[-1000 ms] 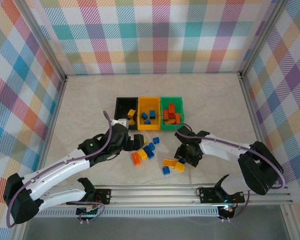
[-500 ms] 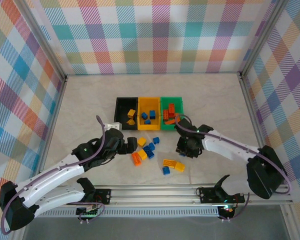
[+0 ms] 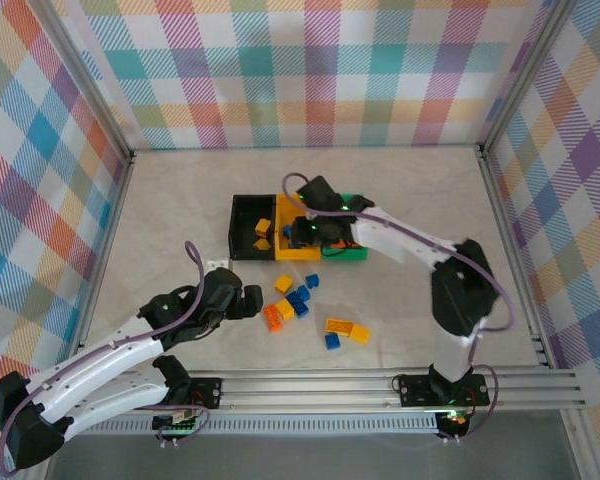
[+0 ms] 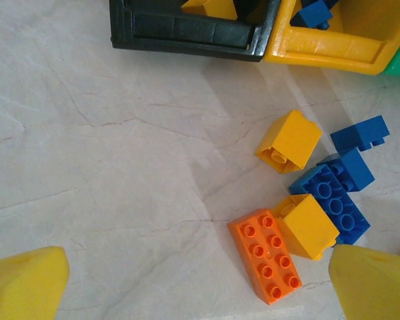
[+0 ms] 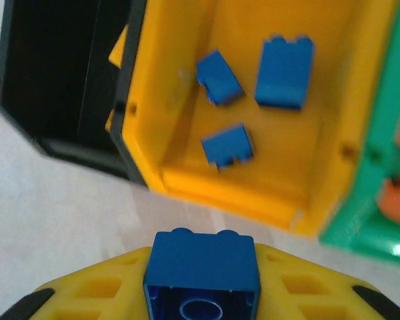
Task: Sort the legos into containers by color
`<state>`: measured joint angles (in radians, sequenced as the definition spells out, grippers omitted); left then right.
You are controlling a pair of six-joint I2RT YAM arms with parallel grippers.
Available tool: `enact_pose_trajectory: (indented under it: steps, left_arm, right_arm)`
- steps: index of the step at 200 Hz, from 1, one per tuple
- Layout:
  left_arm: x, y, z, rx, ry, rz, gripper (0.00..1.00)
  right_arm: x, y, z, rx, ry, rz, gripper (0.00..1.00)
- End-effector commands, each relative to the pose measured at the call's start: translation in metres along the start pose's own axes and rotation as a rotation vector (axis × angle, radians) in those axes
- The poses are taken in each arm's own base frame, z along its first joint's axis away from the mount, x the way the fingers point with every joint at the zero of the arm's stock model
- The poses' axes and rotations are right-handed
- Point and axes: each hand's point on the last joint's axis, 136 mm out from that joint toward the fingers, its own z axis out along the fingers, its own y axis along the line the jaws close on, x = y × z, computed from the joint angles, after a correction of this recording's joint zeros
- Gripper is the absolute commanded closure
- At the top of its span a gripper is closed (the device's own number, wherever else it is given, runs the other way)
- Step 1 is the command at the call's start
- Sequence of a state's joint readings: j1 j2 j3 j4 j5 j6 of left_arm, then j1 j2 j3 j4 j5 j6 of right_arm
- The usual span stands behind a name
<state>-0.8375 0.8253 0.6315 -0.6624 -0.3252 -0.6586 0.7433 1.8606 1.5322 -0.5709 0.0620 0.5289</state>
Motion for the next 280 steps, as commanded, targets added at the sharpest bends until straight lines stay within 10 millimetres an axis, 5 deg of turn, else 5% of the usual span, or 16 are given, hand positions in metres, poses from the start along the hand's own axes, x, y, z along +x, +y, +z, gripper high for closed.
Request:
enact_pose_trajectory:
  steps: [1, 43, 62, 78, 107, 172, 212, 280]
  left_arm:
    - [0.017, 0.003, 0.007, -0.005, 0.061, 0.014, 0.0]
    - [0.029, -0.01, 0.019, 0.032, 0.135, 0.059, 0.0]
    - [0.036, -0.016, 0.027, 0.044, 0.17, 0.073, 0.0]
    - [0.039, -0.023, 0.033, 0.061, 0.191, 0.073, 0.0]
    - [0.03, -0.038, 0.04, 0.095, 0.173, 0.085, 0.02]
    - [-0.005, -0.069, 0.093, -0.005, 0.156, 0.265, 0.2]
    - [-0.007, -0.073, 0.128, -0.073, 0.209, 0.321, 0.29]
    - [-0.001, -0.069, 0.143, -0.112, 0.233, 0.338, 0.53]
  right_arm:
    - [-0.026, -0.004, 0.017, 0.088, -0.041, -0.087, 0.63]
    - [-0.049, -0.019, 0.043, 0.194, -0.07, -0.031, 0.57]
    - [-0.059, -0.017, 0.044, 0.182, -0.09, -0.011, 0.39]
    - [-0.07, -0.007, 0.034, 0.149, -0.124, -0.018, 0.28]
    - [-0.078, 0.004, 0.004, 0.084, -0.181, -0.013, 0.25]
    - [-0.034, -0.013, -0.044, 0.013, -0.223, 0.048, 0.25]
    - [-0.008, -0.031, -0.065, 0.019, -0.243, 0.074, 0.24]
    - [0.004, -0.042, -0.08, 0.031, -0.267, 0.083, 0.24]
